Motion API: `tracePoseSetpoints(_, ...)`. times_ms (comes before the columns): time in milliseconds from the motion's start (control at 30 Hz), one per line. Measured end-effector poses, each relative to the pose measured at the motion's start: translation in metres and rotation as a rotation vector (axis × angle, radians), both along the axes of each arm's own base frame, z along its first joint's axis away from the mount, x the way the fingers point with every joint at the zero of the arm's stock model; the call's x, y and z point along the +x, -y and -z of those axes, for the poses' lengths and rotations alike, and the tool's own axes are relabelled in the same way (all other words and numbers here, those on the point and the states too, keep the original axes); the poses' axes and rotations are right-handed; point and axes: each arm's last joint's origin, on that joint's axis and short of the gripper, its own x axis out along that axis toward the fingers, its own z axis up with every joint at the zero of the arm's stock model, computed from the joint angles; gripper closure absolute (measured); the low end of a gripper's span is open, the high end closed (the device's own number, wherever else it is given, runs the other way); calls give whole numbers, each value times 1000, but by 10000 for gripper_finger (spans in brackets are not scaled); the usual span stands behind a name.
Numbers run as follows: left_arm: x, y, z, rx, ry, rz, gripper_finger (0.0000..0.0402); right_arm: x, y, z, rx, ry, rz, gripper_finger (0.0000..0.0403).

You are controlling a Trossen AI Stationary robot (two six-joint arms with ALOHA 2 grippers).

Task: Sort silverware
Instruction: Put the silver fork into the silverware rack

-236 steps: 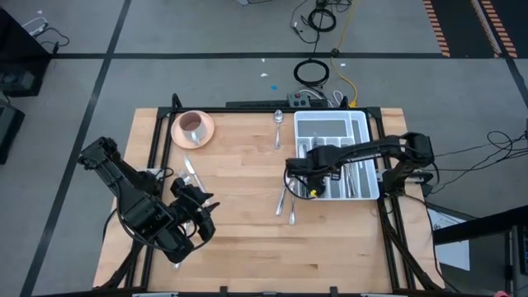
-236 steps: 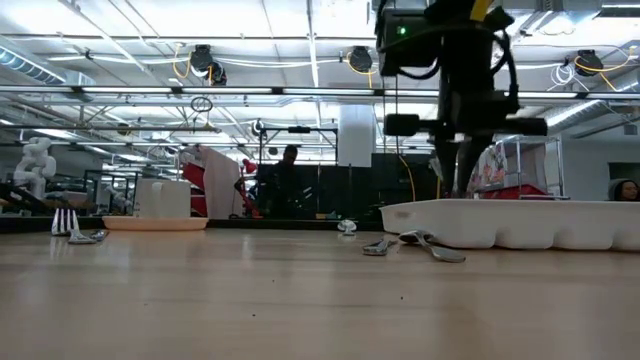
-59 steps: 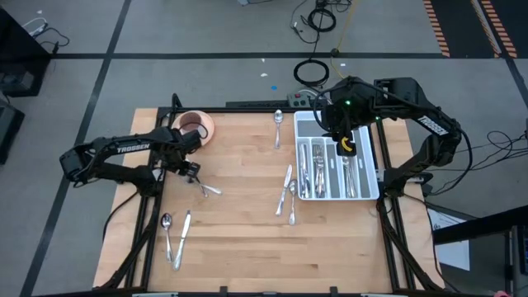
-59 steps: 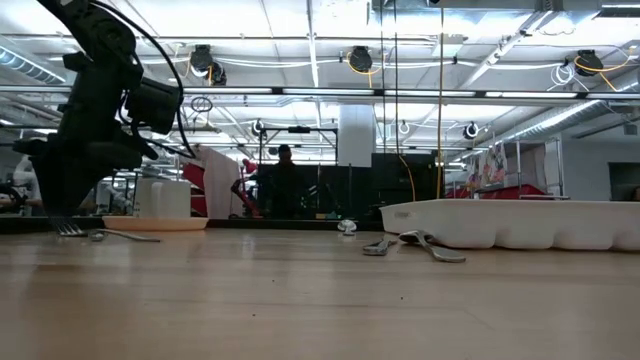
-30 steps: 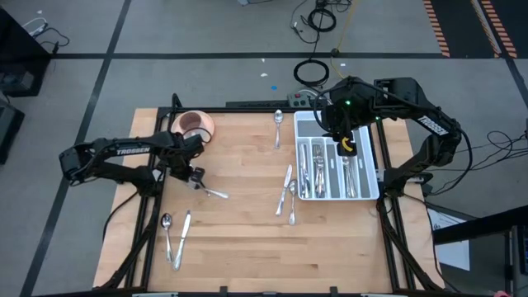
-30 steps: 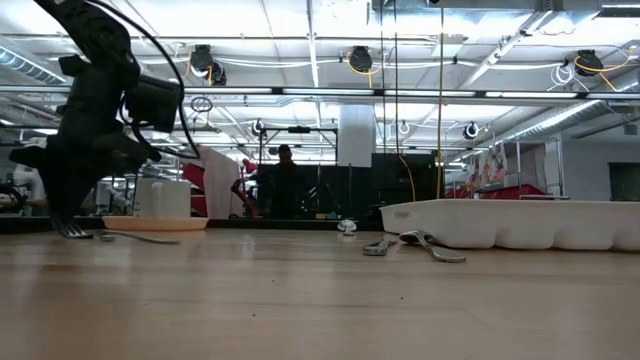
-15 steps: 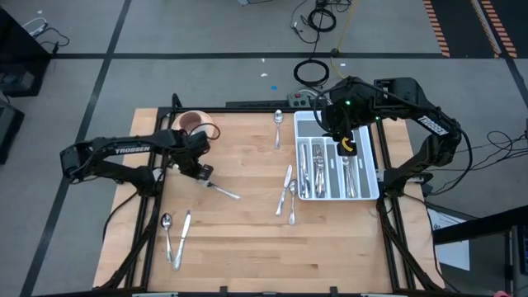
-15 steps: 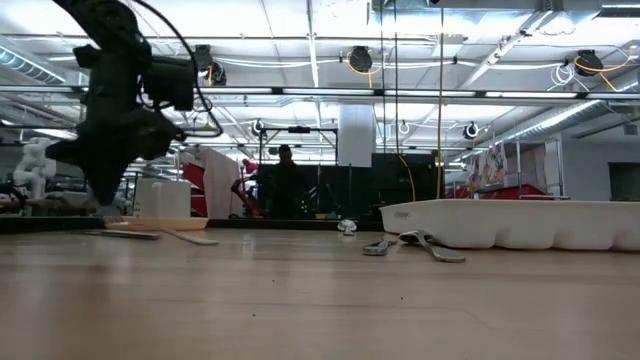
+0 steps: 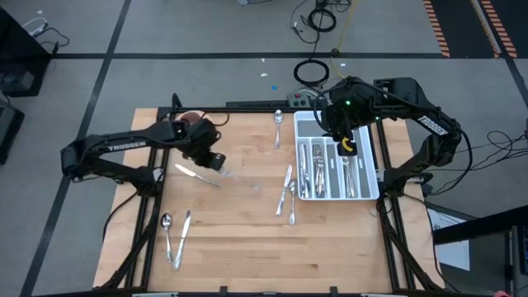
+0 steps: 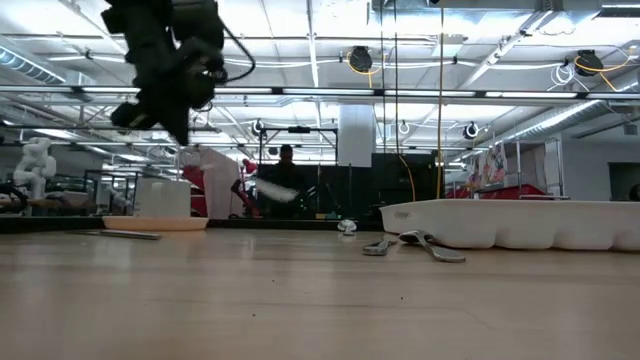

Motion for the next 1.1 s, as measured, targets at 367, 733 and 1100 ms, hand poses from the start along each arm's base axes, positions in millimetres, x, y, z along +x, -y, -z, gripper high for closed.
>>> tracePoseSetpoints(367, 32, -13, -38, 157, 385, -39, 400, -26, -2, -14, -92, 51, 69, 252)
tracePoseSetpoints(733, 74, -39, -30, 148, 457, 11, 401, -101, -19, -43, -24, 282, 203, 252)
tracePoseSetpoints(1100, 147, -75, -95, 306, 550, 195, 401, -137, -26, -51, 59, 402, 303, 252)
